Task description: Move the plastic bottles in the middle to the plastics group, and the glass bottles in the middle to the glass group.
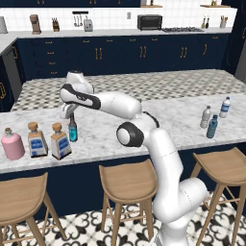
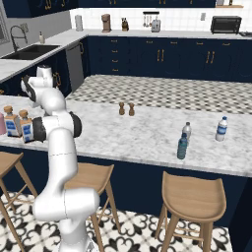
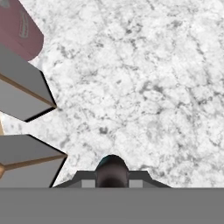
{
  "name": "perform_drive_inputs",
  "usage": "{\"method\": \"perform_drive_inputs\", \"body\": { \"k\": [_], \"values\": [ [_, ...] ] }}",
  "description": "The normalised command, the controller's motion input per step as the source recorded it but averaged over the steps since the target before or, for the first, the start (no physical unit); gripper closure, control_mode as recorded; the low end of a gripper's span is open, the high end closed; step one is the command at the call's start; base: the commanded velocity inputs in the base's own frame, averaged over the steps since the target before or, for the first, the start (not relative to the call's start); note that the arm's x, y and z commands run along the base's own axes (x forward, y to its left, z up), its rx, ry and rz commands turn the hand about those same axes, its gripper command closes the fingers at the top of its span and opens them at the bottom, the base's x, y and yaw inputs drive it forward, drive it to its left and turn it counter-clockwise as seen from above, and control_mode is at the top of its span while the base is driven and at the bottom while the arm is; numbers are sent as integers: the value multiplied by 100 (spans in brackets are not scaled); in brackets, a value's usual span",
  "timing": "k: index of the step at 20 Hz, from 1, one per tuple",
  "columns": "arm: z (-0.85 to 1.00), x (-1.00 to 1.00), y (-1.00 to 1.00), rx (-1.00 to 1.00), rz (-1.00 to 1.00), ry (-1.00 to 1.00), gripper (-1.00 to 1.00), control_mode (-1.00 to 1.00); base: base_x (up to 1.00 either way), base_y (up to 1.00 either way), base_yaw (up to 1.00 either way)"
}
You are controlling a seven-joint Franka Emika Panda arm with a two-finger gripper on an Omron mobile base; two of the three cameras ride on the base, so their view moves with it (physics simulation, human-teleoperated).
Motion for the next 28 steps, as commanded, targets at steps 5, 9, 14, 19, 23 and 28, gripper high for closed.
{"method": "perform_drive_inputs", "body": {
  "k": [5, 9, 14, 19, 23, 28],
  "values": [
    [0, 0, 0, 0, 0, 0, -100, -100, 0, 0, 0],
    [0, 0, 0, 0, 0, 0, -100, -100, 0, 0, 0],
    [36, -42, 0, 0, -3, 0, -100, -100, 0, 0, 0],
    [45, -78, -38, 0, -5, 0, -100, -100, 0, 0, 0],
    [28, -80, -77, 0, -10, -1, -100, -100, 0, 0, 0],
    [3, -94, -99, 0, -7, -7, -100, -100, 0, 0, 0]
  ]
}}
